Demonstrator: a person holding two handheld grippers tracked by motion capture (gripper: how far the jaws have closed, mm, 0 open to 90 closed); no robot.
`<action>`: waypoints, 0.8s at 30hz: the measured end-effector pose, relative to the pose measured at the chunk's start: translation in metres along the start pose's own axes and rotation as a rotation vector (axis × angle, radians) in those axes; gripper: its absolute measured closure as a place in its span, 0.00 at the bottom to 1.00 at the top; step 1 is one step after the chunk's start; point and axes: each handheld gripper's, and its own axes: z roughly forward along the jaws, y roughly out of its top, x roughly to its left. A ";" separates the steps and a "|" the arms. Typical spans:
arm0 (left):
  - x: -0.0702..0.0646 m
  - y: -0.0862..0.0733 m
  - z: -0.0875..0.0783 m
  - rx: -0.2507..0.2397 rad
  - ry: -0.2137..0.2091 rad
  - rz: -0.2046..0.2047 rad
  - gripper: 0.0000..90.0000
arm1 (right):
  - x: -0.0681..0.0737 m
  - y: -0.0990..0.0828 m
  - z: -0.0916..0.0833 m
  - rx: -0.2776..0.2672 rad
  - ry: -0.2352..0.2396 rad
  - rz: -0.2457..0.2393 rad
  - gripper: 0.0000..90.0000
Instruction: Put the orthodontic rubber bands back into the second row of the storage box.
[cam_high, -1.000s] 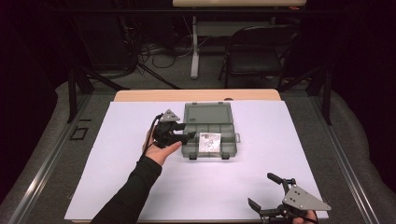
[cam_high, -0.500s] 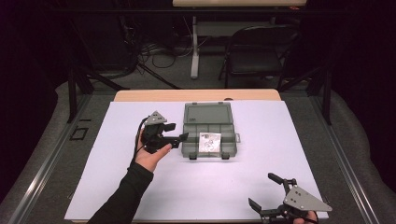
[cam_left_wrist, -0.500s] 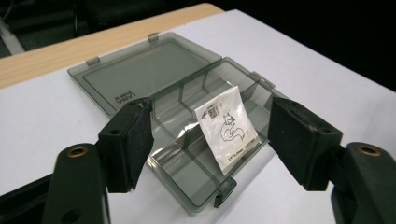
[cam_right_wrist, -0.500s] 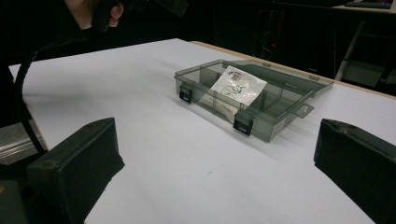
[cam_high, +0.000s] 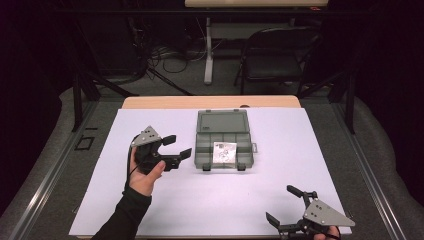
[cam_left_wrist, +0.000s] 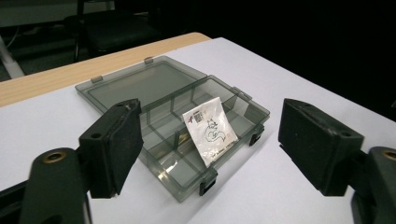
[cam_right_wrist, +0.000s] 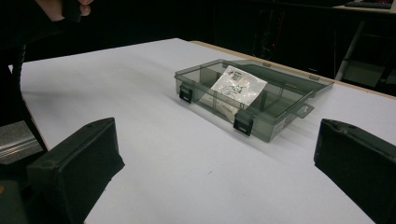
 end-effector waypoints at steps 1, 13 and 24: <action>0.000 -0.002 -0.004 -0.004 -0.003 0.004 0.22 | 0.000 0.000 0.000 0.002 0.000 0.003 0.00; 0.007 -0.038 -0.046 -0.059 0.071 -0.020 0.17 | 0.000 0.000 0.000 0.001 -0.002 0.007 0.00; 0.001 -0.073 -0.065 -0.052 0.120 0.051 0.08 | 0.000 0.000 -0.001 0.005 -0.005 0.002 0.00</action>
